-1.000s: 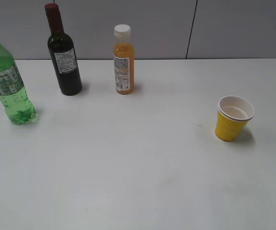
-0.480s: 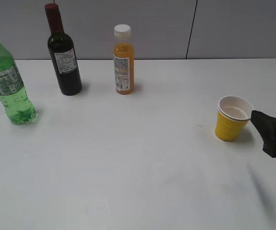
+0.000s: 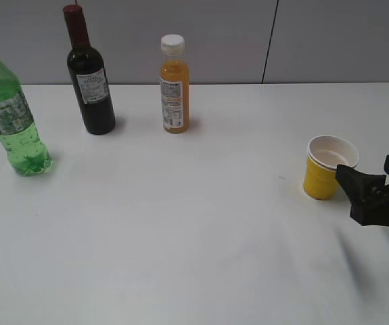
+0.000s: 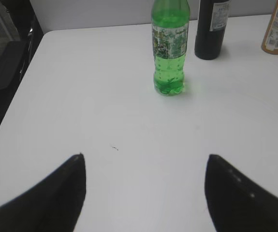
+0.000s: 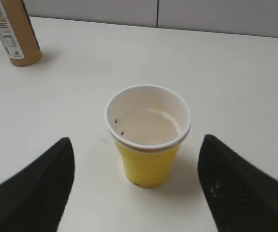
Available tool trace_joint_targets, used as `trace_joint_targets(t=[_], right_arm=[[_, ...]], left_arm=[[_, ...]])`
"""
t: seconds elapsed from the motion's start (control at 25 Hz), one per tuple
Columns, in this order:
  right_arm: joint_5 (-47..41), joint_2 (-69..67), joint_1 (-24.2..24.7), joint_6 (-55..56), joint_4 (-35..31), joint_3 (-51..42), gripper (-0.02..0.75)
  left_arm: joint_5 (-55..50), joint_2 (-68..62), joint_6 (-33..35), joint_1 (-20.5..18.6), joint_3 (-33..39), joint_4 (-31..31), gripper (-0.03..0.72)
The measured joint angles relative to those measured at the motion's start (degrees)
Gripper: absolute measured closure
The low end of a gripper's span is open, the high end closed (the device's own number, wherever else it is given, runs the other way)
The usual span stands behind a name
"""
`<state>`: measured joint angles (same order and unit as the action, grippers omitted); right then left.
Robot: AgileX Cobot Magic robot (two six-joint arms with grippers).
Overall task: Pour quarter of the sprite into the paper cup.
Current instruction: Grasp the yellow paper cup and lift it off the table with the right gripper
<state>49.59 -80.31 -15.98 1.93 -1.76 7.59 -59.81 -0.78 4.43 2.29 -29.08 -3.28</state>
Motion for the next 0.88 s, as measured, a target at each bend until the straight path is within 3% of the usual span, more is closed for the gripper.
trace_joint_targets(t=[0.56,0.88], right_arm=[[16.88,-9.95,0.00,1.61,0.40,-5.47,0.136],[18.03,-10.07,0.00,1.67,0.40,-5.55,0.139]], left_arm=[[0.00,0.00,0.00,0.00,0.00,0.00,0.106],[0.00,0.00,0.00,0.00,0.00,0.00,0.106]])
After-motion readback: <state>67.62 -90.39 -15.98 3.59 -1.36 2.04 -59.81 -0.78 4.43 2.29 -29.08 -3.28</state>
